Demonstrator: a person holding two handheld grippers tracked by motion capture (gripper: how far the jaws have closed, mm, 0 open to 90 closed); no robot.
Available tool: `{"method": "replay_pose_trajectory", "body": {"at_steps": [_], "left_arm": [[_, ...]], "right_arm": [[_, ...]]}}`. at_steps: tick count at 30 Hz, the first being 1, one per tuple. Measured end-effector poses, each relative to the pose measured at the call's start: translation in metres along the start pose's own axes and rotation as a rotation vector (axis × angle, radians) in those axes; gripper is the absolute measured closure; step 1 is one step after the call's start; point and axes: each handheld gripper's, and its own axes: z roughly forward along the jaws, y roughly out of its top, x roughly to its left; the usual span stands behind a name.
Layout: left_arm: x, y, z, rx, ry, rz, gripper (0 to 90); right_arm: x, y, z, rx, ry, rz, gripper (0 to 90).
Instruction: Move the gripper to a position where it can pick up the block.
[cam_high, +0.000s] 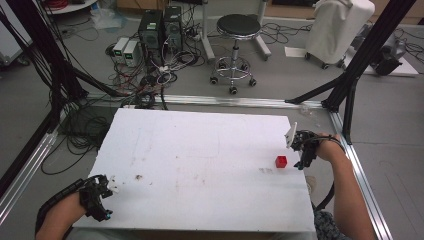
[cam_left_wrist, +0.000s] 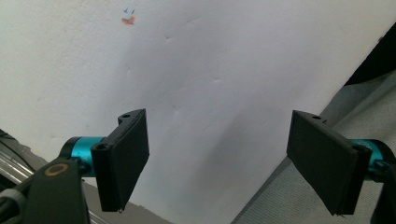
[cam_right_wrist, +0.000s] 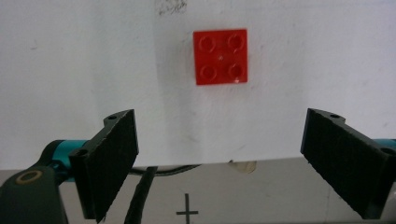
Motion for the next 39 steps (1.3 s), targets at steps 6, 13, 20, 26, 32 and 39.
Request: {"method": "replay_pose_trajectory", "body": {"at_steps": [6, 13, 20, 26, 32, 39], "left_arm": [[0.000, 0.000, 0.001, 0.000, 0.000, -0.001, 21.3], [0.000, 0.000, 0.001, 0.003, -0.004, -0.003, 21.3], [-0.001, 0.001, 0.003, 0.006, -0.007, 0.001, 21.3], [-0.001, 0.001, 0.004, 0.006, -0.009, -0.001, 21.3], [0.000, 0.000, 0.005, 0.008, -0.014, -0.004, 21.3], [0.000, 0.001, 0.005, 0.003, -0.015, -0.005, 21.4]], "right_arm": [[-0.007, 0.015, 0.006, -0.002, 0.013, -0.039, 10.4], [-0.011, 0.023, 0.016, -0.006, 0.040, -0.069, 10.4], [-0.010, 0.027, 0.035, 0.019, 0.074, -0.087, 10.4], [-0.011, 0.030, 0.048, 0.039, 0.084, -0.094, 10.4], [-0.013, 0.032, 0.054, 0.045, 0.088, -0.081, 10.5], [-0.013, 0.033, 0.053, 0.041, 0.086, -0.089, 10.4]]}}
